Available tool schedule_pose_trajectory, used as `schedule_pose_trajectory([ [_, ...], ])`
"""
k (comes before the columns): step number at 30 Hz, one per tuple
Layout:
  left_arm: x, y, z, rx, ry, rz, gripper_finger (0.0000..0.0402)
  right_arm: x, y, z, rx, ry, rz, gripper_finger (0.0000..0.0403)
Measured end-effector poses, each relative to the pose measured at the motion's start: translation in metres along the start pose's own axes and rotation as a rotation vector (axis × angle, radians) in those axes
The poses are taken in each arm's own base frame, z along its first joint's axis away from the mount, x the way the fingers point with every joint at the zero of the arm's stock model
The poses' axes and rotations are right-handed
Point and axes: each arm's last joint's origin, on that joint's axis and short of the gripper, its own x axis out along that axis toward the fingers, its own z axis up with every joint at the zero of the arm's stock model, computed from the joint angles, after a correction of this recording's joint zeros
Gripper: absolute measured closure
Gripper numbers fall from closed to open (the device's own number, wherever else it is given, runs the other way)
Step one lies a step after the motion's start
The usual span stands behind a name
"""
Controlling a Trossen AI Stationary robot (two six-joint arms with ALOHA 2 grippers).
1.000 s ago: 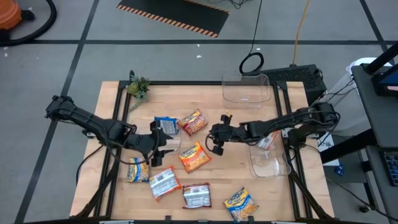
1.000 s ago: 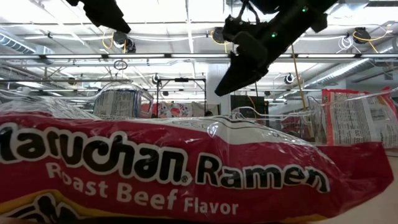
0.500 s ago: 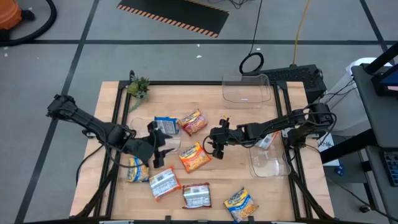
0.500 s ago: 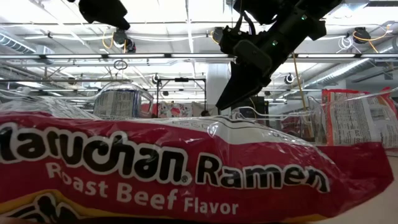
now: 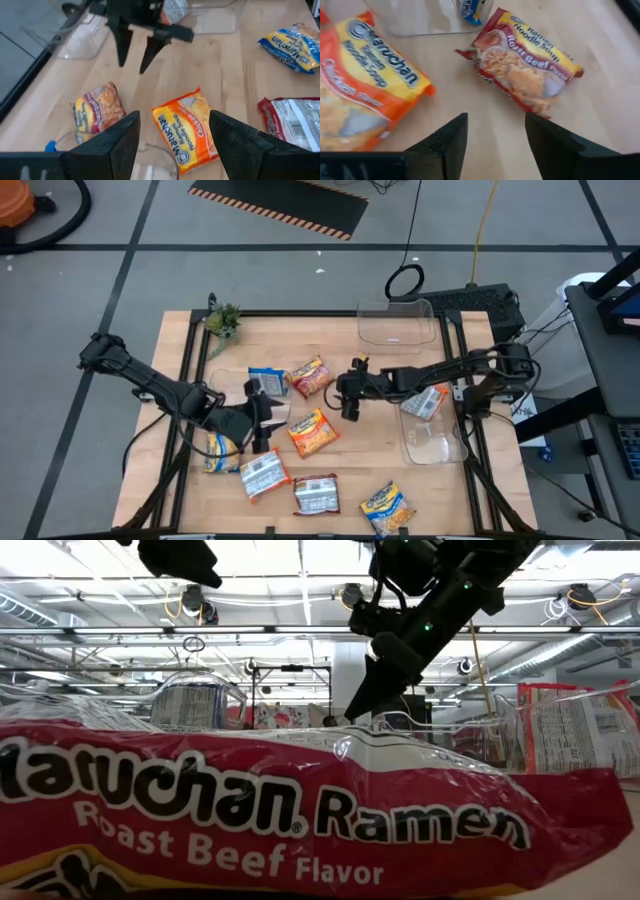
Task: Sort Maruchan noodles
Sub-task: Put the top red noodle pack into the top transparent bin
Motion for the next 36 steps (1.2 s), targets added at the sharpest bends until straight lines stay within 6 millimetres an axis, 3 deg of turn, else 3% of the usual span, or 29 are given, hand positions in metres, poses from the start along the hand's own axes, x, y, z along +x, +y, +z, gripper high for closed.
schedule_pose_trajectory([
  [8,0.0,0.0,0.002,0.058,-0.016,-0.005,0.0158,0.02,-0.029,-0.007,-0.028,0.055,-0.042,0.019],
  [18,0.0,0.0,0.002,0.068,-0.016,-0.004,0.0158,0.061,-0.043,-0.027,-0.05,0.095,0.016,0.019],
  [24,0.0,0.0,0.001,0.049,-0.011,-0.003,0.0158,0.062,-0.051,-0.027,-0.03,0.094,0.0,0.019],
  [36,-0.001,-0.001,0.002,-0.021,-0.016,-0.018,0.0158,0.062,-0.049,-0.024,-0.078,0.055,0.086,0.0201],
])
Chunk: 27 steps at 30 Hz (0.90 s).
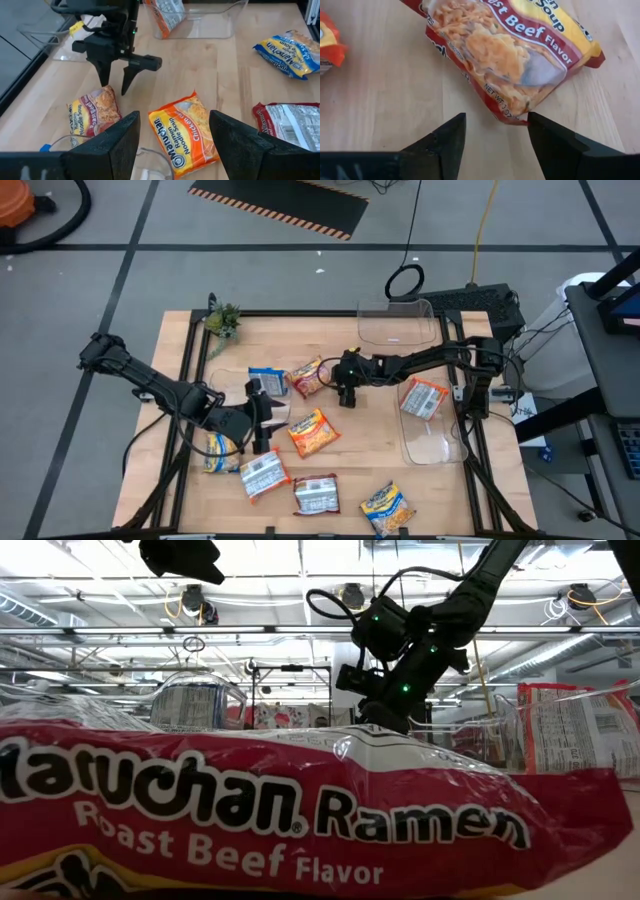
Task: Sort Maruchan noodles
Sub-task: Put the top red noodle pack into the top transparent bin
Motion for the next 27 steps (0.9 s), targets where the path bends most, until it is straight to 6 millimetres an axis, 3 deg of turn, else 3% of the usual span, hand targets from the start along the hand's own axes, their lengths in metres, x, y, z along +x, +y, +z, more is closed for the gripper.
schedule_pose_trajectory([
  [5,0.0,-0.001,0.004,0.038,-0.036,-0.011,0.0158,0.0,0.0,0.002,0.0,-0.023,0.015,0.025],
  [15,0.005,0.008,0.009,0.104,-0.051,0.023,0.0158,0.0,0.002,0.008,0.004,-0.093,0.064,0.0389],
  [22,0.009,0.016,0.014,0.123,-0.066,0.044,0.0158,-0.006,0.006,0.011,-0.005,-0.095,0.07,0.04],
  [27,0.009,0.016,0.013,0.124,-0.056,0.004,0.0158,-0.026,0.009,0.021,-0.006,-0.115,0.073,0.0402],
])
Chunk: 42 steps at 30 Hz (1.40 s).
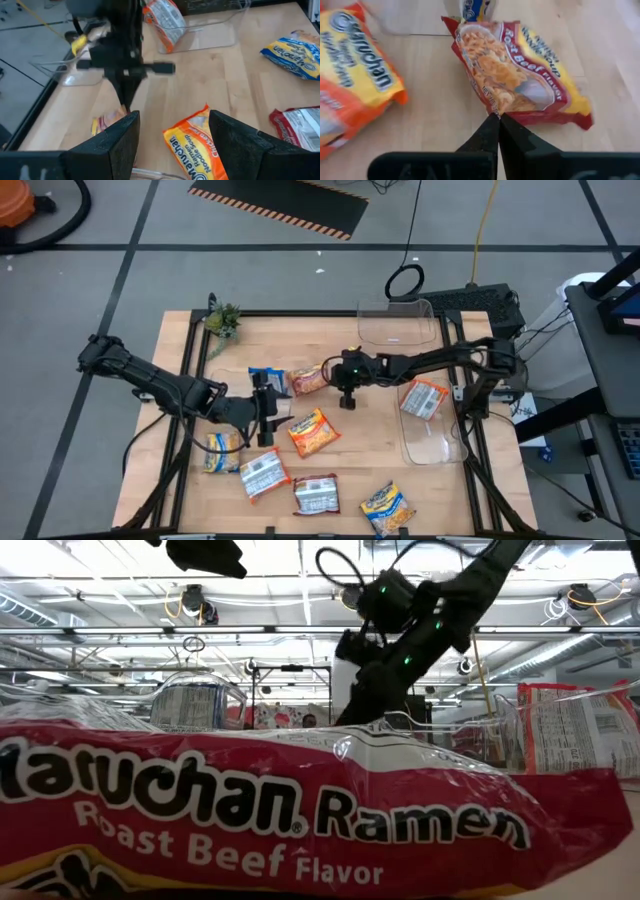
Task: Sort Maruchan noodles
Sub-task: Put the top red noodle pack into the top transparent bin
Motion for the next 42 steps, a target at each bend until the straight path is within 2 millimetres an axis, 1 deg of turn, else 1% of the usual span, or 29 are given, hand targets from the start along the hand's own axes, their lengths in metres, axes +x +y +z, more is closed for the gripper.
schedule_pose_trajectory([
  [3,0.0,0.0,0.0,-0.001,-0.001,-0.001,0.0158,-0.015,0.005,0.008,0.001,-0.016,-0.022,0.0402],
  [9,0.0,0.0,0.0,-0.016,-0.002,-0.001,0.0158,-0.041,0.019,0.019,-0.032,-0.018,-0.087,0.0403],
  [15,0.0,0.001,0.0,-0.021,-0.003,0.004,0.0158,-0.068,0.031,0.031,-0.055,-0.074,-0.154,0.0403],
  [21,0.003,0.008,0.001,-0.036,-0.004,0.069,0.0158,-0.096,0.036,0.042,0.002,-0.16,-0.212,0.0403],
  [25,0.005,0.011,0.002,-0.051,-0.01,0.079,0.0158,-0.111,0.04,0.044,0.018,-0.183,-0.269,0.0403],
  [29,0.008,0.008,0.007,-0.094,-0.063,0.071,0.0158,-0.122,0.043,0.046,0.044,-0.207,-0.301,0.0403],
  [30,0.009,0.006,0.008,-0.081,-0.072,0.064,0.0158,-0.124,0.043,0.047,0.055,-0.221,-0.299,0.0403],
  [33,0.017,-0.004,0.013,-0.023,-0.125,0.049,0.0158,-0.131,0.044,0.049,0.097,-0.253,-0.29,0.0403],
  [36,0.033,-0.016,0.013,0.043,-0.155,0.066,0.0158,-0.132,0.045,0.049,0.112,-0.262,-0.285,0.0403],
  [38,0.046,-0.02,0.013,0.064,-0.18,0.132,0.0158,-0.133,0.045,0.049,0.112,-0.261,-0.285,0.0403],
  [40,0.059,-0.024,0.01,0.121,-0.177,0.197,0.0156,-0.134,0.045,0.05,0.114,-0.266,-0.285,0.0403],
  [42,0.069,-0.025,0.006,0.175,-0.158,0.255,0.0145,-0.134,0.045,0.05,0.105,-0.265,-0.287,0.0403],
])
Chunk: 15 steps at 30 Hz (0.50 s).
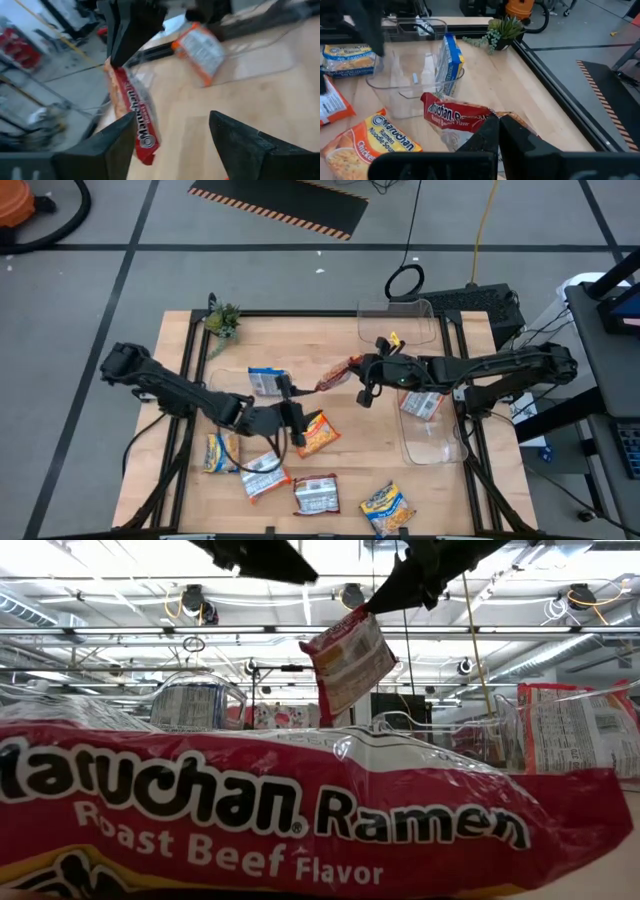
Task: Sort Maruchan noodles
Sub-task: Put the top red noodle pack into the top transparent bin
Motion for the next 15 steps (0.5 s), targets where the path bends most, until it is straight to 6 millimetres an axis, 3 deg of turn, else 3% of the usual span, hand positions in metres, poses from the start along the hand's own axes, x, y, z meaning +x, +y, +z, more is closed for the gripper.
schedule_pose_trajectory([
  [9,0.018,0.006,-0.003,-0.081,-0.013,0.094,0.0027,-0.006,-0.002,0.004,-0.001,-0.023,0.0,0.0403],
  [15,0.035,0.002,-0.012,-0.097,0.0,0.071,0.001,-0.008,-0.003,0.004,-0.017,-0.025,0.002,0.0403],
])
